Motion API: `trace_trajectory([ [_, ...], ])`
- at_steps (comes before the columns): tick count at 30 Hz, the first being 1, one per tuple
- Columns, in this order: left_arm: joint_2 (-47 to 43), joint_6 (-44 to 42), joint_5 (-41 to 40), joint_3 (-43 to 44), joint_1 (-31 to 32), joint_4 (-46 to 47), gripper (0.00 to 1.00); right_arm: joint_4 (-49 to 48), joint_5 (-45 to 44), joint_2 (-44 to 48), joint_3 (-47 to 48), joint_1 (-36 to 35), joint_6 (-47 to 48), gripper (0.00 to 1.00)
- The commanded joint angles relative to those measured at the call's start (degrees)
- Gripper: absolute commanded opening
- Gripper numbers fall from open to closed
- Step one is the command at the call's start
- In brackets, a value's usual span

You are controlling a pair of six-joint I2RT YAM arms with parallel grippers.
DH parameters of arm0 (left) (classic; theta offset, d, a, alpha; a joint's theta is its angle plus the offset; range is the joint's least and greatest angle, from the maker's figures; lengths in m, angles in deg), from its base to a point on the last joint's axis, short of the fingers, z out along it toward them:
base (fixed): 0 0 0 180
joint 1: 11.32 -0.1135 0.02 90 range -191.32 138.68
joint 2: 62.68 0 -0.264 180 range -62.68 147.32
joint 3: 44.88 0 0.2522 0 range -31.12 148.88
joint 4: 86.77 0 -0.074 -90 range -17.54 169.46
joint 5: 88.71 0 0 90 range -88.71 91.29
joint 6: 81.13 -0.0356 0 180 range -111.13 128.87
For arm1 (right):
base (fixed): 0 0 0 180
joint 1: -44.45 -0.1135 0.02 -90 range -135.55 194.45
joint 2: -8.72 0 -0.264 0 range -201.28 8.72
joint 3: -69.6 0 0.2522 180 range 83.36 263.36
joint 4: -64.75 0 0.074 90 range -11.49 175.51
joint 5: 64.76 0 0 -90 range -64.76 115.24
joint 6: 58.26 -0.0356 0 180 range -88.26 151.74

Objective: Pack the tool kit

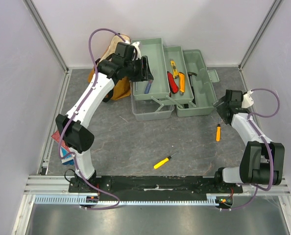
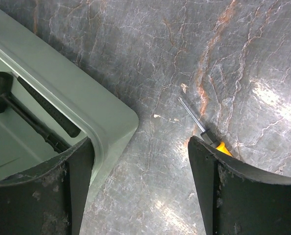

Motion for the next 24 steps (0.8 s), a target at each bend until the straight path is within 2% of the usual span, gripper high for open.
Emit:
trace_trajectory([
  [1,-3.4,-2.2,1.0,2.2,-0.6,0.3,0.61,5.4,-0.1,1.8,-1.9,1.9,4.7,0.81],
  [10,-3.4,-2.7,1.0,1.9,-1.2,0.2,0.61,4.7,6.0,4.3,8.9,1.9,9.3,0.82],
  [15,-3.8,-2.8,0.7,1.6,-1.3,0.0,0.61,7.8,1.9,7.3,10.1,1.9,7.5,0.8],
  [19,-4.2,-2.8,0.4,1.6,-1.3,0.0,0.61,15.1,-7.3,9.2,8.1,2.5,3.4,0.72],
  [21,-4.6,-2.9,0.4,1.4,-1.5,0.0,0.62,17.3,-9.0,11.1,5.8,3.2,2.1,0.64],
  [24,-5.0,-2.9,0.4,1.1,-1.5,0.0,0.62,18.0,-8.6,12.8,2.1,3.6,2.3,0.47],
])
